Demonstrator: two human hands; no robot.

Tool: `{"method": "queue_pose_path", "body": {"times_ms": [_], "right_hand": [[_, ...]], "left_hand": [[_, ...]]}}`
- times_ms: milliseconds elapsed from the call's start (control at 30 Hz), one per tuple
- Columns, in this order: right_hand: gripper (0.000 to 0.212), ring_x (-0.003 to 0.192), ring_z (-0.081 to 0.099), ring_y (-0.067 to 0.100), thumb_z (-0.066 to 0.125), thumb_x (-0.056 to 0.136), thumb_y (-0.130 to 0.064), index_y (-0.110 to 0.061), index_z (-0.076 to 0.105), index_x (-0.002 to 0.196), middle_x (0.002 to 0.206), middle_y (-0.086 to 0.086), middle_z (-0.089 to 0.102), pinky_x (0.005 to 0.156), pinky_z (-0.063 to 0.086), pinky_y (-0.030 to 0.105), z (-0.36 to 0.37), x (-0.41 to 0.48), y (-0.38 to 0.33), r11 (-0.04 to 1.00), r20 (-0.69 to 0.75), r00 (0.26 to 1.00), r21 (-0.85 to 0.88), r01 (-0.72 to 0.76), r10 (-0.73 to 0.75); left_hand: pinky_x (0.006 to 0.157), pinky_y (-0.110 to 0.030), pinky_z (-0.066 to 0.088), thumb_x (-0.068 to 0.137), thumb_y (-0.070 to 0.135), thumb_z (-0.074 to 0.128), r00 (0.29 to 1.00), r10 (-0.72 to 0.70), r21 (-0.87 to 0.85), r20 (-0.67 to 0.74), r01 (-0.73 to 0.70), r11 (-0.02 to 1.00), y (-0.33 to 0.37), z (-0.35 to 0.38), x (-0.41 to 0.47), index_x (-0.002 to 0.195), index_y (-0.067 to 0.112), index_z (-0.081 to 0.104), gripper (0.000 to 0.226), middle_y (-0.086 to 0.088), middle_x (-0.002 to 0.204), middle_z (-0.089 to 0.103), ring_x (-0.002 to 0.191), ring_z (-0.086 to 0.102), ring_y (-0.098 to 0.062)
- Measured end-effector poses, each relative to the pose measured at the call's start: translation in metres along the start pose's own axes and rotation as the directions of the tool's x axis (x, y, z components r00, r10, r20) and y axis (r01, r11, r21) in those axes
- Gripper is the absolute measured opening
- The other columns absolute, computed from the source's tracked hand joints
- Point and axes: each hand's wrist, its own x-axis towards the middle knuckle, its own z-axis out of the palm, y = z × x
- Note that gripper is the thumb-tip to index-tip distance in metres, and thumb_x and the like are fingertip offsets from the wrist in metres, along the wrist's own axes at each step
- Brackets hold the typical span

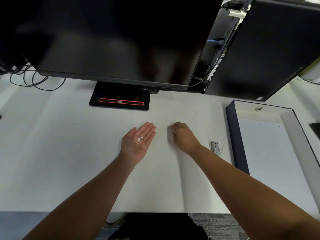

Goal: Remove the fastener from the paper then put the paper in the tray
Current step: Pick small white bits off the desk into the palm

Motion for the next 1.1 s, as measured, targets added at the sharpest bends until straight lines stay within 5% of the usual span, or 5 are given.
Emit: {"method": "queue_pose_path", "body": {"times_ms": [133, 267, 800, 1000, 1100], "right_hand": [[0.028, 0.097, 0.049, 0.026, 0.062, 0.085, -0.024, -0.001, 0.064, 0.101, 0.101, 0.012, 0.055, 0.079, 0.044, 0.031, 0.008, -0.009, -0.011, 0.999, 0.026, 0.999, -0.014, 0.031, -0.031], [0.017, 0.084, 0.053, 0.028, 0.048, 0.086, -0.004, 0.0, 0.064, 0.08, 0.082, 0.008, 0.055, 0.064, 0.037, 0.029, 0.014, -0.011, -0.014, 0.999, -0.028, 0.999, -0.009, -0.047, 0.047], [0.019, 0.08, 0.057, 0.033, 0.044, 0.087, 0.0, 0.0, 0.063, 0.089, 0.087, 0.016, 0.062, 0.068, 0.045, 0.036, 0.023, -0.003, -0.01, 0.994, -0.077, 0.991, 0.013, -0.109, 0.11], [0.015, 0.067, 0.055, 0.009, 0.057, 0.085, -0.002, -0.006, 0.072, 0.083, 0.076, -0.003, 0.066, 0.063, 0.037, 0.004, 0.0, 0.003, -0.007, 0.901, -0.02, 0.971, 0.379, -0.212, 0.237], [0.018, 0.059, 0.053, 0.012, 0.061, 0.083, 0.002, -0.011, 0.068, 0.072, 0.067, -0.002, 0.061, 0.065, 0.047, 0.016, -0.019, 0.0, -0.013, 0.667, 0.094, 0.941, 0.683, -0.298, 0.325]], "left_hand": [[0.091, -0.038, 0.05, 0.102, 0.025, 0.03, 1.0, 0.003, -0.005, -0.007, -0.003, 1.0, 0.0, -0.002, -0.001, 0.112, -0.005, 0.062, 0.045, -0.02, 0.112, 0.069, 0.104, 0.067, -0.029], [0.093, -0.038, 0.048, 0.102, 0.025, 0.029, 1.0, 0.007, -0.01, -0.011, -0.007, 1.0, 0.0, 0.0, 0.0, 0.112, -0.005, 0.061, 0.045, -0.02, 0.109, 0.07, 0.109, 0.063, -0.029], [0.093, -0.038, 0.049, 0.103, 0.025, 0.029, 0.999, 0.008, -0.01, -0.033, -0.009, 1.0, 0.001, 0.001, 0.0, 0.112, -0.006, 0.061, 0.046, -0.02, 0.109, 0.07, 0.111, 0.062, -0.03], [0.098, -0.039, 0.047, 0.103, 0.026, 0.028, 0.999, -0.007, -0.002, -0.05, 0.007, 1.0, -0.001, 0.003, 0.001, 0.114, -0.006, 0.06, 0.046, -0.02, 0.111, 0.069, 0.112, 0.061, -0.03], [0.095, -0.039, 0.048, 0.103, 0.026, 0.029, 0.998, -0.021, 0.009, -0.053, 0.021, 1.0, -0.004, 0.005, 0.003, 0.113, -0.006, 0.061, 0.046, -0.02, 0.111, 0.069, 0.109, 0.063, -0.03]]}}
